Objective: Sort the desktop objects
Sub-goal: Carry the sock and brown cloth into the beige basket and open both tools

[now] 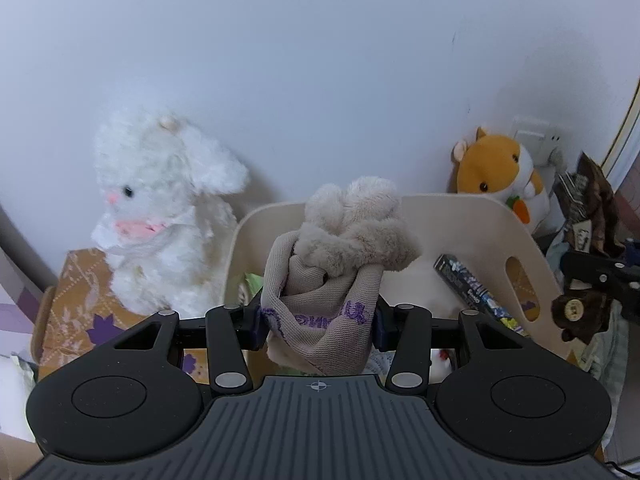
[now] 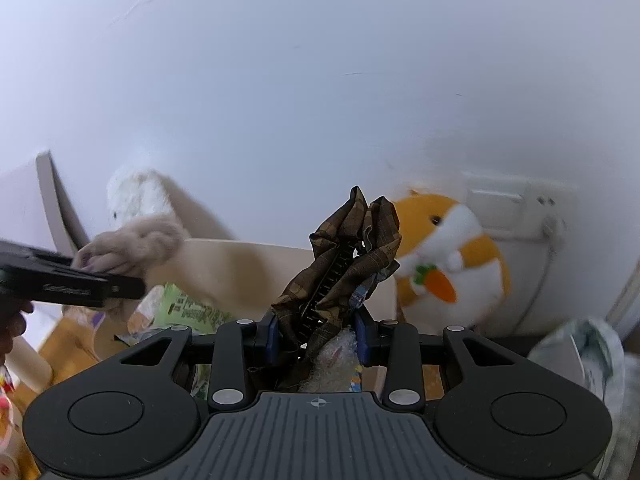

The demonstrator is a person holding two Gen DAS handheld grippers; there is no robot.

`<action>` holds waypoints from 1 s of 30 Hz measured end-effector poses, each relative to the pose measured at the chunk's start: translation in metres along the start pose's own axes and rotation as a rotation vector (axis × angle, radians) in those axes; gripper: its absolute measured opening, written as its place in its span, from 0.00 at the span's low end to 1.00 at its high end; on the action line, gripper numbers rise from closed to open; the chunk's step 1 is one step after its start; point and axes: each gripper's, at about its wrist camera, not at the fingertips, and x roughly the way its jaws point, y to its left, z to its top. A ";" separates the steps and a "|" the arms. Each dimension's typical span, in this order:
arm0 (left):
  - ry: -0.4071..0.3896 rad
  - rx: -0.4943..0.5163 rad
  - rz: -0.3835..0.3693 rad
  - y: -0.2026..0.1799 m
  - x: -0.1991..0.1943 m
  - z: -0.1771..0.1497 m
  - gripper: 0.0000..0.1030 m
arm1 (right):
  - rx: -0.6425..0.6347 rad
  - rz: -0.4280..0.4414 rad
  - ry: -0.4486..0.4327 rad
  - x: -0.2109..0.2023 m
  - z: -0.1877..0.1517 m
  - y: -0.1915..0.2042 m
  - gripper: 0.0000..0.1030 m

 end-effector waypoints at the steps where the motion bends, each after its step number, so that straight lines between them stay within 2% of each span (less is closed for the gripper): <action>1: 0.013 0.000 0.003 -0.002 0.005 0.000 0.47 | -0.018 0.007 0.007 0.004 0.001 0.004 0.32; 9: 0.082 0.008 0.052 -0.005 0.031 -0.009 0.49 | -0.099 0.043 0.112 0.049 -0.004 0.028 0.33; 11: 0.091 -0.031 0.054 -0.001 0.033 -0.010 0.52 | -0.117 0.034 0.145 0.058 -0.010 0.032 0.33; 12: 0.096 -0.049 0.052 0.000 0.033 -0.010 0.58 | -0.119 0.030 0.162 0.062 -0.013 0.034 0.34; 14: 0.092 -0.066 0.041 0.002 0.031 -0.012 0.72 | -0.105 0.025 0.188 0.065 -0.018 0.035 0.45; 17: 0.019 -0.065 0.058 0.004 0.020 -0.016 0.80 | -0.067 0.022 0.192 0.059 -0.021 0.035 0.60; 18: 0.001 -0.061 0.065 0.005 0.017 -0.017 0.80 | -0.069 0.019 0.187 0.056 -0.021 0.037 0.68; 19: -0.007 -0.061 0.066 0.007 0.014 -0.018 0.80 | -0.083 0.009 0.178 0.052 -0.021 0.039 0.72; 24: -0.027 -0.089 0.051 0.013 -0.003 -0.023 0.80 | -0.153 -0.003 0.153 0.035 -0.021 0.046 0.79; 25: -0.035 -0.089 0.052 0.014 -0.008 -0.025 0.80 | -0.156 -0.005 0.147 0.031 -0.021 0.047 0.86; 29: -0.074 -0.071 0.058 0.016 -0.028 -0.035 0.80 | -0.173 -0.034 0.087 0.005 -0.026 0.049 0.94; 30: -0.082 -0.068 0.057 0.017 -0.033 -0.039 0.81 | -0.183 -0.040 0.069 0.000 -0.027 0.051 0.99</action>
